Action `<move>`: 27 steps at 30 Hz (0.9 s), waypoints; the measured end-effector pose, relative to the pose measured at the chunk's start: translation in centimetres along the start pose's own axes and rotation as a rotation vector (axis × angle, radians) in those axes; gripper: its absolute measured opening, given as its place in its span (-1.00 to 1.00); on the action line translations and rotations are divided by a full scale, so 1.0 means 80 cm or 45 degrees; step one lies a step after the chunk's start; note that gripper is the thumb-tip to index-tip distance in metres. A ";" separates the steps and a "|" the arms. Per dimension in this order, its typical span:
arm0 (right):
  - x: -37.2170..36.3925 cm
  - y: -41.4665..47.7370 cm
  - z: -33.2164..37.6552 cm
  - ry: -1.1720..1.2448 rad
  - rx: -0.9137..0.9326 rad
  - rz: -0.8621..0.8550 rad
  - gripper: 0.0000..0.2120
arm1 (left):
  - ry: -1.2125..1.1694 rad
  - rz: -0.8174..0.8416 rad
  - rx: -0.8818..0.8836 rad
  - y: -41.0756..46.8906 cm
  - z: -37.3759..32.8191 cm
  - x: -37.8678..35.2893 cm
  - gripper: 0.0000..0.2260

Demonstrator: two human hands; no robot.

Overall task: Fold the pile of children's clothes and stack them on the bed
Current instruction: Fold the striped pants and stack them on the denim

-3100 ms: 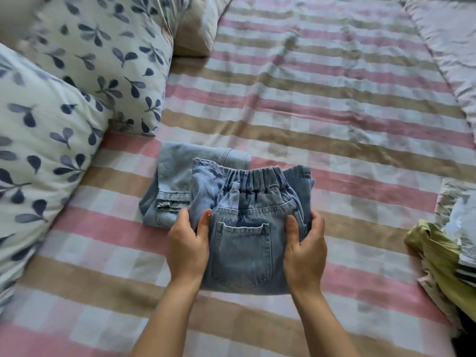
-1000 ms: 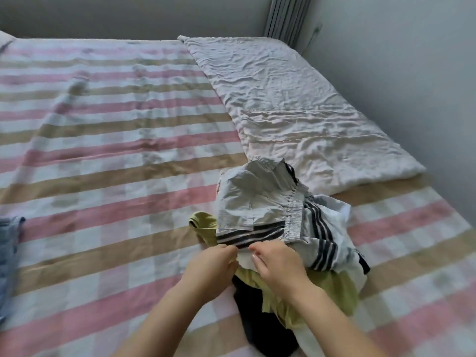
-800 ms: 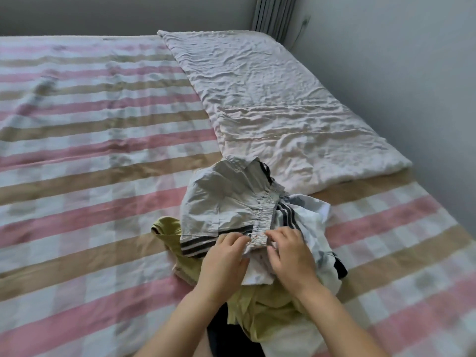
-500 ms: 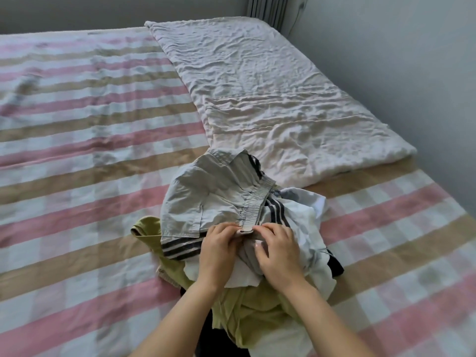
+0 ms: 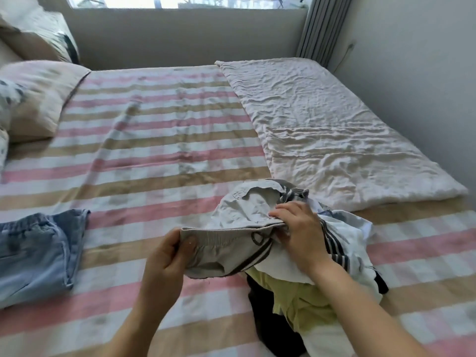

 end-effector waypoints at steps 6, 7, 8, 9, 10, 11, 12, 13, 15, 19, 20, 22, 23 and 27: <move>-0.038 -0.005 0.076 0.229 -0.009 0.207 -0.90 | -0.154 -0.242 0.158 -0.066 0.022 0.105 -0.83; -0.043 -0.007 0.085 0.368 0.004 0.290 -0.88 | -0.202 -0.284 0.193 -0.076 0.026 0.116 -0.80; -0.048 -0.009 0.097 0.489 0.020 0.377 -0.85 | -0.236 -0.338 0.221 -0.086 0.028 0.128 -0.79; -0.050 -0.012 0.109 0.614 0.036 0.450 -0.83 | -0.261 -0.390 0.244 -0.095 0.028 0.140 -0.78; -0.049 -0.014 0.121 0.747 0.051 0.494 -0.84 | -0.288 -0.430 0.261 -0.102 0.024 0.151 -0.76; -0.043 -0.014 0.135 0.877 0.063 0.509 -0.87 | -0.324 -0.455 0.272 -0.108 0.015 0.161 -0.76; -0.034 -0.015 0.145 0.991 0.064 0.502 -0.89 | -0.368 -0.467 0.277 -0.111 0.006 0.169 -0.77; -0.021 -0.014 0.158 1.082 0.067 0.488 -0.90 | -0.414 -0.477 0.270 -0.112 -0.010 0.178 -0.78; 0.016 -0.011 0.185 1.177 0.074 0.432 -0.85 | -0.471 -0.491 0.243 -0.110 -0.050 0.196 -0.80; 0.109 -0.002 0.241 1.107 0.135 0.251 -0.76 | -0.479 -0.465 0.149 -0.090 -0.146 0.227 -0.83; 0.131 -0.001 0.252 1.067 0.141 0.210 -0.76 | -0.474 -0.468 0.133 -0.088 -0.171 0.234 -0.83; 0.168 0.001 0.274 1.030 0.124 0.145 -0.82 | -0.458 -0.459 0.096 -0.082 -0.216 0.244 -0.84; 0.185 0.001 0.283 1.017 0.107 0.122 -0.88 | -0.453 -0.450 0.072 -0.080 -0.238 0.248 -0.84; 0.228 -0.009 0.315 1.009 0.049 -0.019 -0.82 | -0.446 -0.514 0.029 -0.079 -0.298 0.245 -0.84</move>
Point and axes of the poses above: each hand's wrist, its own y-axis towards the middle knuckle, its own x-axis out of the back of the hand, z = x × y, the point moved 1 cm from there along y, towards the middle knuckle, and after that the axes turned 11 degrees about z, right-handed, at the moved point
